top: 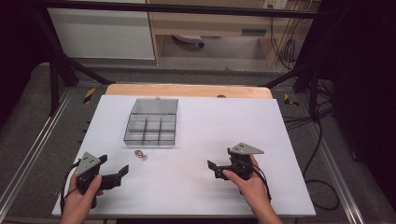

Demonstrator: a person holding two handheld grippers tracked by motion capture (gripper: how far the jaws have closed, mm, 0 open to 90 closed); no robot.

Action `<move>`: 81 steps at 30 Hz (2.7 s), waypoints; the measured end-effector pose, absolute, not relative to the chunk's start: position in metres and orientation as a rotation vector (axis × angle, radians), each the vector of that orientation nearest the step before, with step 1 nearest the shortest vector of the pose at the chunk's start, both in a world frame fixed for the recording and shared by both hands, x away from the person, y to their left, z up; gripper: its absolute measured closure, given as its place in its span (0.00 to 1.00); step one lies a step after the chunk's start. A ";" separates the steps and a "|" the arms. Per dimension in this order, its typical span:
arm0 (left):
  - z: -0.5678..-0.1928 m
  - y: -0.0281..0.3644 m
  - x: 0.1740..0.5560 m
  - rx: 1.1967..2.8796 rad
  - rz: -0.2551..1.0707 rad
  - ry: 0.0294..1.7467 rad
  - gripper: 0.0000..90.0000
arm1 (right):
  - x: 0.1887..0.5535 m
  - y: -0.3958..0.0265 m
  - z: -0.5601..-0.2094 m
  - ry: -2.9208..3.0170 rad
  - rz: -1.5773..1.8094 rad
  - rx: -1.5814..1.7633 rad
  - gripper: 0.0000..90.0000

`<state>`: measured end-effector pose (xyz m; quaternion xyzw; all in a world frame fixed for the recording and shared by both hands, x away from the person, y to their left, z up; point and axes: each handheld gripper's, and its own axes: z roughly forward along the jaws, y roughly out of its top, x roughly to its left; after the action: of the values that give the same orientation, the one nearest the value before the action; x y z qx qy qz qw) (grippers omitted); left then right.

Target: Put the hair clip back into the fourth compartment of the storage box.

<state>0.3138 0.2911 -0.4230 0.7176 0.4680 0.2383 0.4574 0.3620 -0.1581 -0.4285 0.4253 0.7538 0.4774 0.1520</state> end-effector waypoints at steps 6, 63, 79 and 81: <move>-0.423 0.292 0.314 1.773 0.589 1.157 0.07 | 0.366 -0.137 -0.432 2.209 1.356 1.208 0.04; -0.426 0.302 0.315 1.804 0.597 1.207 0.07 | 0.391 -0.017 -0.413 2.391 1.410 1.099 0.14; -0.426 0.302 0.315 1.807 0.591 1.209 0.07 | 0.396 0.002 -0.401 2.368 1.423 1.043 0.14; -0.426 0.302 0.315 1.807 0.591 1.210 0.07 | 0.396 0.003 -0.400 2.370 1.418 1.035 0.13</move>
<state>0.3146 0.3020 -0.4260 0.7240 0.4849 0.2368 0.4297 0.3963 0.0033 -0.4004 0.3494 0.7997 0.4787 0.0960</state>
